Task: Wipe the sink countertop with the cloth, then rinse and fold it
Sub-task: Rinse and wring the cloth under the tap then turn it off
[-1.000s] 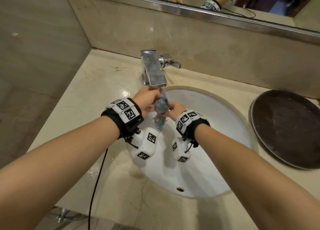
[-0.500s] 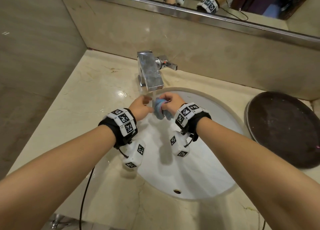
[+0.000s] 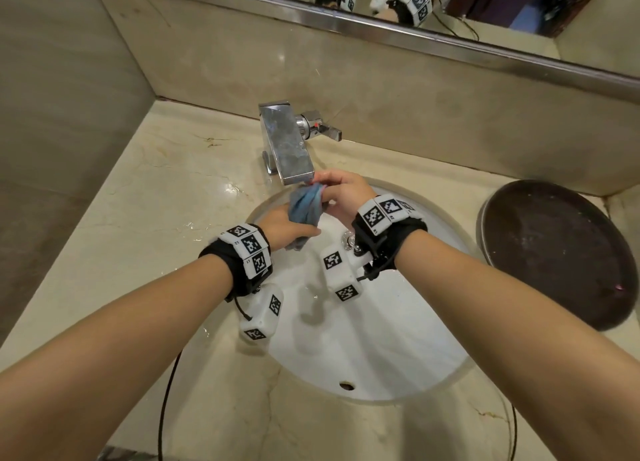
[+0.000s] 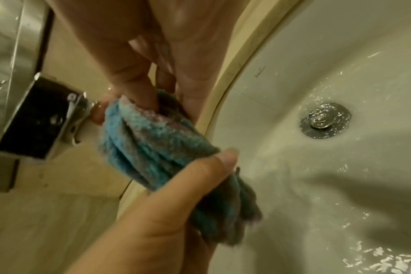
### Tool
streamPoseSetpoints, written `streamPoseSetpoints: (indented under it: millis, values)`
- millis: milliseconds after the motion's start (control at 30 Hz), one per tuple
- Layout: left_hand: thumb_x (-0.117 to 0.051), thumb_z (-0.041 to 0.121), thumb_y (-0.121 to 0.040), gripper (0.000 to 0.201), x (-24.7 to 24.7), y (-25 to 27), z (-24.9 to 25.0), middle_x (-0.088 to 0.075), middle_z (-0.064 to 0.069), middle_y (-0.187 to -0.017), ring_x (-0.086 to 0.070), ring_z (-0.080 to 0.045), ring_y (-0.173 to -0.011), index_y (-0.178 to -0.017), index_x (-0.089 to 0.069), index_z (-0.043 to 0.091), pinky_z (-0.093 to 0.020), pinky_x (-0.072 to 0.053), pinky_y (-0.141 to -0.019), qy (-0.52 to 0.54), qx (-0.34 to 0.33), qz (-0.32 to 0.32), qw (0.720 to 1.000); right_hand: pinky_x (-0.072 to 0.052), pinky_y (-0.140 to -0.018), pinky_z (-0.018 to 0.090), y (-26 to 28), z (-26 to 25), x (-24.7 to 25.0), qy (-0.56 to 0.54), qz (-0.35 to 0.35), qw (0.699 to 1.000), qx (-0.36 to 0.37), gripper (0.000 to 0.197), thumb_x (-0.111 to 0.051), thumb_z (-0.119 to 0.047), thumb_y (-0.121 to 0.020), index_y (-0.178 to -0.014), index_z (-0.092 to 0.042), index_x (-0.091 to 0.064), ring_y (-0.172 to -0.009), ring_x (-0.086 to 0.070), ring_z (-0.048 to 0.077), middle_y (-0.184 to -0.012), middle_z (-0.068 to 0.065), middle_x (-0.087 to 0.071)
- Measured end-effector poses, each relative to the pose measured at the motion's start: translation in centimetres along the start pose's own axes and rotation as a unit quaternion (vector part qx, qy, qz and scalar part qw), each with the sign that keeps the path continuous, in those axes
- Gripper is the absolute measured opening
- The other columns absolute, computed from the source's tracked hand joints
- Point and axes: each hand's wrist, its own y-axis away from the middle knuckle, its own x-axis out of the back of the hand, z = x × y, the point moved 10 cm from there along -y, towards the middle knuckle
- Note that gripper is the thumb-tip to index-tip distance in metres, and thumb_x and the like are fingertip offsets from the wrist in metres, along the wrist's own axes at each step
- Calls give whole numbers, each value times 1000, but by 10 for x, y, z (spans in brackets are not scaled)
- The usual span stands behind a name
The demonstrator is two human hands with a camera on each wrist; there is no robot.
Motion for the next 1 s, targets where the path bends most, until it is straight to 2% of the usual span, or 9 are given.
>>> streamPoseSetpoints:
  millis: [133, 233, 367, 500, 567, 633, 733, 867, 1000]
  values:
    - [-68, 4, -82, 26, -1, -6, -15, -52, -9, -69, -56, -16, -54, -101, -50, 7, -25, -42, -53, 80, 66, -9, 995, -53, -68, 33, 0, -3, 25, -18, 82, 996, 4, 39, -36, 24, -83, -77, -8, -58, -75, -55, 18, -82, 7, -57]
    - [-63, 14, -87, 22, -7, -7, -23, -54, -6, -66, -58, -12, -54, -104, -49, 11, -26, -56, -60, 139, 114, -8, 984, -52, -91, 47, -2, 4, 38, 51, 142, 988, -13, 30, -41, 19, -86, -95, -1, -62, -88, -60, 27, -82, 5, -58]
    - [-47, 32, -95, 22, -15, -5, -25, -61, -7, -78, -59, -17, -68, -98, -58, 13, -32, -55, -73, 271, 141, -15, 952, -46, -103, 46, -1, 7, 29, 107, 112, 988, -9, 37, -44, 17, -83, -114, 8, -61, -106, -58, 30, -105, 18, -61]
    - [-42, 39, -95, 29, -16, -10, -25, -60, -8, -87, -56, -19, -74, -91, -59, 16, -33, -50, -80, 317, 131, -22, 939, -47, -92, 32, 4, 16, 13, 111, 42, 992, -34, 32, -57, 3, -77, -107, -3, -67, -100, -58, 24, -105, 19, -66]
    - [-50, 37, -93, 24, -14, -12, -27, -59, -8, -87, -57, -17, -77, -89, -58, 15, -32, -50, -82, 313, 136, -11, 940, -53, -83, 27, 7, 22, 5, 64, 5, 996, -62, 34, -54, 10, -80, -112, 0, -61, -89, -62, 27, -97, 23, -65]
    - [-54, 33, -92, 18, -17, -13, -28, -60, -5, -89, -58, -14, -83, -89, -59, 16, -31, -50, -84, 317, 141, -18, 938, -53, -71, 22, 7, 25, 8, 53, 9, 995, -89, 33, -52, 14, -81, -108, -5, -58, -77, -62, 21, -83, 14, -62]
    - [-53, 25, -94, 12, -18, -14, -29, -60, -3, -89, -57, -11, -81, -88, -59, 16, -28, -53, -80, 318, 150, -24, 936, -49, -72, 26, 0, 19, 22, 119, 64, 988, -70, 33, -48, 12, -81, -103, -11, -58, -79, -59, 21, -79, 7, -60]
    - [-55, 9, -92, 3, -8, -16, -28, -58, -5, -89, -57, -12, -77, -90, -55, 11, -25, -58, -64, 333, 145, 12, 932, -40, -61, 15, -4, -15, 34, 231, 150, 961, 26, 53, -44, 3, -90, -141, -12, -34, -84, -52, 15, -106, 1, -54]
    - [-54, -6, -88, 27, 3, -14, -22, -59, -7, -93, -60, -14, -82, -108, -50, 10, -22, -58, -63, 313, 92, 12, 945, -44, -69, 20, -12, -53, 42, 241, 179, 952, 59, 62, -41, 2, -91, -148, -13, -22, -100, -54, 21, -136, 5, -49]
